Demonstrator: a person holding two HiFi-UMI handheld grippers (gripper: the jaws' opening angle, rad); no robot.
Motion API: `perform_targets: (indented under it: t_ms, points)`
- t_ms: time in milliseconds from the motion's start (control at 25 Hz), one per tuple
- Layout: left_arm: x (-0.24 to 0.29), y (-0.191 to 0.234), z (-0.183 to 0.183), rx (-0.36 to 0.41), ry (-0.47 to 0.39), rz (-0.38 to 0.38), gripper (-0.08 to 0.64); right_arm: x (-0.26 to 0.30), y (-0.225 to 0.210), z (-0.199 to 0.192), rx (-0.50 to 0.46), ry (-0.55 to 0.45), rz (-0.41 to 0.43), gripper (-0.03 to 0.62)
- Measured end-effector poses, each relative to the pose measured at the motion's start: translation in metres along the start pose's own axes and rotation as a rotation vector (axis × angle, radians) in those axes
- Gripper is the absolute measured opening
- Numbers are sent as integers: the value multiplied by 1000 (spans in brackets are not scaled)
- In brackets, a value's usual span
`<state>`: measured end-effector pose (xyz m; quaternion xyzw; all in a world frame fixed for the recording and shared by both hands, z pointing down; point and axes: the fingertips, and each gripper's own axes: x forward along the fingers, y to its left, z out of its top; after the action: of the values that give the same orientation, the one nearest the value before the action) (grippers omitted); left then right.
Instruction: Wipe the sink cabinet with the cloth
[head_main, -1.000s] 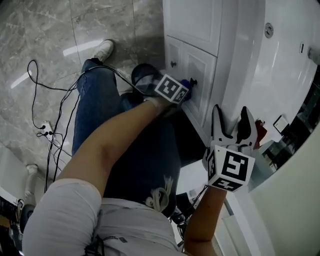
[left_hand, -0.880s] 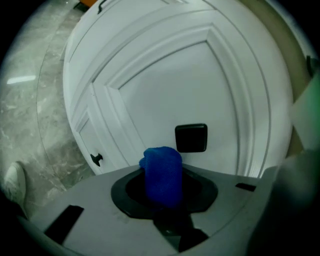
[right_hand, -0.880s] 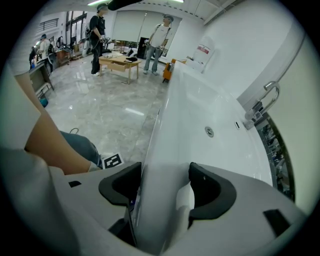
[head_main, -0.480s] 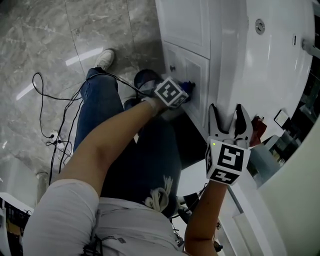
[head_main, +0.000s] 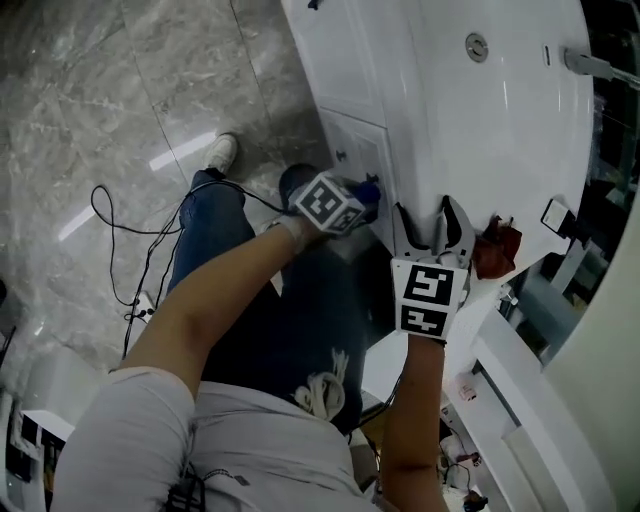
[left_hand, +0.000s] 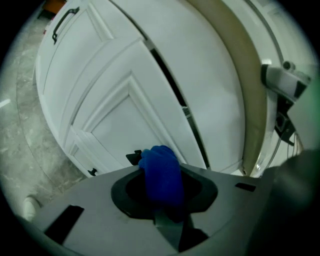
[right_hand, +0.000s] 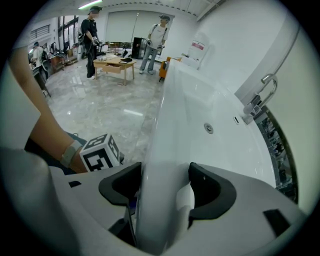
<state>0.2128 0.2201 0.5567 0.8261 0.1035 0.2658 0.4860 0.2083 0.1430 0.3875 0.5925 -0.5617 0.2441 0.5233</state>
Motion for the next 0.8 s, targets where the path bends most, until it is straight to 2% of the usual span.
perform_targets:
  t_ms: [120,280,560,600,680,800]
  points:
    - [-29,-2,5,36,32,39,104,-1,0,1,14,-15,16,268]
    - [-66,-14,31,46,18,85,104,-8,-4,5,50,-41,17,268]
    - [-128,-65,73,144,32,93,104,-47,-19,35,245,-113,-2,260]
    - [-137,-72,77,156,37,89,104,-55,-24,39,273,-126,-17,240]
    - [-153,-87,85,186,51,82,104,-71,-35,46,326,-162,-53,57]
    - [-174,-113,100,253,72,72,104,-98,-43,57,442,-244,-41,43]
